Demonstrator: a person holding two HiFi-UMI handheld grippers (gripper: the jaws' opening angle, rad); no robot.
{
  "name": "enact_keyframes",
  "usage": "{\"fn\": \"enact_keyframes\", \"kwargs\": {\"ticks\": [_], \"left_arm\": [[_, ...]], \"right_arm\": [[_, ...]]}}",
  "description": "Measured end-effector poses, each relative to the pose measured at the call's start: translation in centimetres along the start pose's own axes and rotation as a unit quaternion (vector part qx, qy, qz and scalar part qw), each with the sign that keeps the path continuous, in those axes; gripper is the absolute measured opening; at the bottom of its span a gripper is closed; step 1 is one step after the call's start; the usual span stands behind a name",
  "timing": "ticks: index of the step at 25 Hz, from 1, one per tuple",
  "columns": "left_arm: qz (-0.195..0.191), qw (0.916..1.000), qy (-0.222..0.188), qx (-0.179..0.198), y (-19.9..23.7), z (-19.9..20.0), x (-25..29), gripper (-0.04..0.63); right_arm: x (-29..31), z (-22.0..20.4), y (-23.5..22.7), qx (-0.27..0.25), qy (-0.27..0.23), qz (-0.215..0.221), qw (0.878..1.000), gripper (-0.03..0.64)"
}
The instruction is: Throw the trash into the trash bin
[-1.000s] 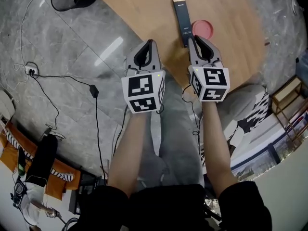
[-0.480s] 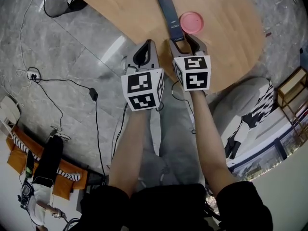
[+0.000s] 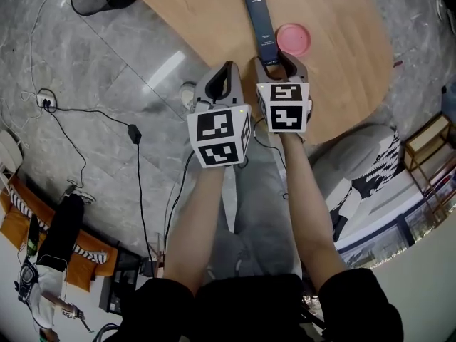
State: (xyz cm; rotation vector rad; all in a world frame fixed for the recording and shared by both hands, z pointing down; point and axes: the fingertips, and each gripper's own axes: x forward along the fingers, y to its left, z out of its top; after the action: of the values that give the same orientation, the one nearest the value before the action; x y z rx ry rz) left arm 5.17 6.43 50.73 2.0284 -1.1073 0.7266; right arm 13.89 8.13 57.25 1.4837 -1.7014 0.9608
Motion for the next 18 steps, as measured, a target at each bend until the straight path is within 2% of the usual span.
{"fn": "enact_keyframes", "kwargs": {"ticks": [6, 11, 18], "left_arm": [[0.008, 0.9999, -0.009, -0.012, 1.6, 0.4, -0.7, 0.008], [0.026, 0.9992, -0.021, -0.02, 5.0, 1.2, -1.6, 0.008], [0.062, 0.9966, -0.042, -0.036, 10.4, 2.3, -3.5, 0.008]], "right_arm": [[-0.2, 0.9, 0.4, 0.003, -0.005, -0.001, 1.0, 0.181], [-0.5, 2.8, 2.0, -0.004, -0.02, 0.003, 1.0, 0.181], [0.1, 6.0, 6.8, -0.05, -0.031, 0.035, 0.998, 0.181]]}}
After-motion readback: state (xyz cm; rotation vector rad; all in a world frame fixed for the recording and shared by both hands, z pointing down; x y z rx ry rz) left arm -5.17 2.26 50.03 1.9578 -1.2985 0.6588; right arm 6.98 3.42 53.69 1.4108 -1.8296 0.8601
